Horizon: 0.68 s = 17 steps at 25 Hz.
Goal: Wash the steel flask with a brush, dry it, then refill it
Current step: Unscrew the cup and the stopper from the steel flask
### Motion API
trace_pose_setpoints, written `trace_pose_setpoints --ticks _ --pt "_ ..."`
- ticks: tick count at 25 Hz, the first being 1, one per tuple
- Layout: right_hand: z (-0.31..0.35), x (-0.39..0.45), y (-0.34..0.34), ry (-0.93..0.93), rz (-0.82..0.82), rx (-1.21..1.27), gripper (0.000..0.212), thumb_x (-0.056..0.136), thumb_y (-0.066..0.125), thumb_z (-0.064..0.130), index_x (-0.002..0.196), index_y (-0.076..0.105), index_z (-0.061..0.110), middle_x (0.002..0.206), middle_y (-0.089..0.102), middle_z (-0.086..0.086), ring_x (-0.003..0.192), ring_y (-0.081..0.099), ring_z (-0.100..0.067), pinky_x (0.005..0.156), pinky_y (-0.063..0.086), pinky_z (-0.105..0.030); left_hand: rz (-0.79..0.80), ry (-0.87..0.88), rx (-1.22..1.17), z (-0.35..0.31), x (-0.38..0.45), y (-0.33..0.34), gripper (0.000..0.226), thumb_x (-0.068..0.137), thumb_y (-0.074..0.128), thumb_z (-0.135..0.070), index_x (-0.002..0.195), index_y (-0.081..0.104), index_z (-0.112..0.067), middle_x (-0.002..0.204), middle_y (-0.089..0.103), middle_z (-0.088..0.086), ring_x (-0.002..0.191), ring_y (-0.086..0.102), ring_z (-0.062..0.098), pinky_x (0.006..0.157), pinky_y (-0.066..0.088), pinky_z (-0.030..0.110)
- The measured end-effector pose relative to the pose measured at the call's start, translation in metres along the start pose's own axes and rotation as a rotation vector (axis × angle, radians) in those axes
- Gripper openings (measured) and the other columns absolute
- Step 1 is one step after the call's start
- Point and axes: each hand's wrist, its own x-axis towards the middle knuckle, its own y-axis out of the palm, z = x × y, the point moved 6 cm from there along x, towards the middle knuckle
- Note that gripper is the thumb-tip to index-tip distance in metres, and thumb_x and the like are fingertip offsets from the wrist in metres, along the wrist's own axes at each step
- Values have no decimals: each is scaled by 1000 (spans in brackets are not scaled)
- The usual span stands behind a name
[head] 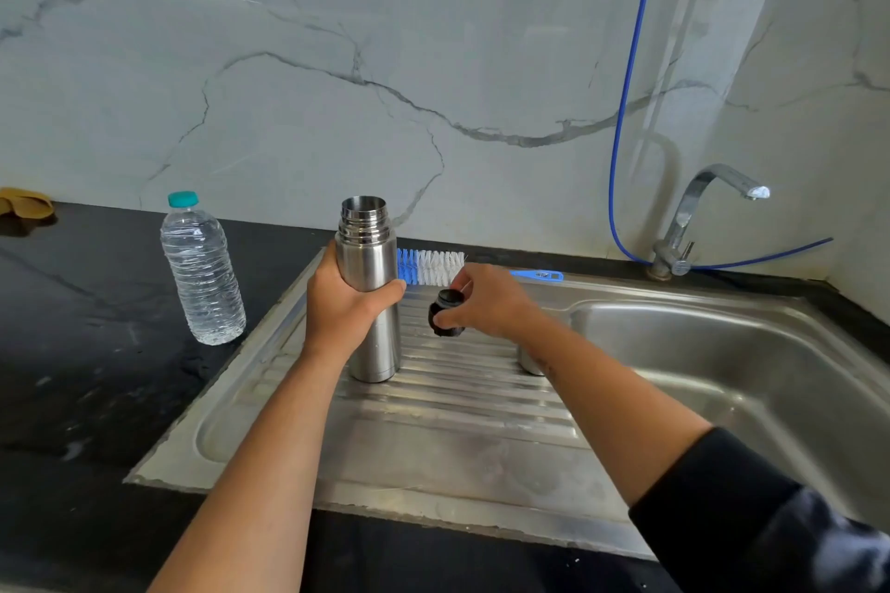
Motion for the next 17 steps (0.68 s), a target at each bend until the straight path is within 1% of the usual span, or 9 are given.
trace_pose_setpoints --ticks 3,6,9,11,13,15,17 --pt "-3 -2 13 -2 24 -52 44 75 87 28 107 58 19 104 64 0 89 60 -16 61 43 -23 -1 0 6 2 1 0 48 69 89 -9 106 61 -25 94 71 -2 85 69 15 68 51 25" --pt "-3 -4 22 -6 38 -86 46 76 87 27 109 57 16 106 64 -3 92 61 -18 68 49 -25 -3 1 10 3 1 0 49 69 90 -9 106 61 -24 94 71 -1 85 69 16 68 51 26" --pt "-1 -5 25 -2 59 -141 48 77 86 26 113 57 14 109 63 -6 93 60 -19 69 51 -26 -4 4 12 2 1 0 48 69 89 -8 105 61 -25 94 71 -2 84 69 15 68 50 25" --pt "-1 -6 29 6 81 -185 50 79 86 27 117 57 11 112 63 -8 97 60 -20 76 55 -31 -5 2 13 1 1 0 48 69 89 -8 104 61 -25 94 71 -2 84 69 15 68 50 24" --pt "-2 -6 30 19 104 -205 54 80 86 29 122 56 10 117 63 -9 98 59 -21 77 52 -30 -7 -2 14 2 0 0 48 69 89 -7 104 61 -25 94 71 -2 84 69 15 67 50 23" --pt "0 -8 26 14 99 -159 65 80 86 35 131 54 11 126 61 -8 106 59 -21 82 49 -29 -4 -4 16 1 0 1 48 70 90 -8 105 61 -24 94 71 -1 84 69 14 67 49 22" --pt "12 -9 18 -43 37 -87 72 79 87 38 138 52 14 134 59 -5 116 58 -20 88 47 -28 -11 -2 22 -2 0 0 49 69 90 -9 106 62 -24 94 71 -3 84 69 11 66 49 20"
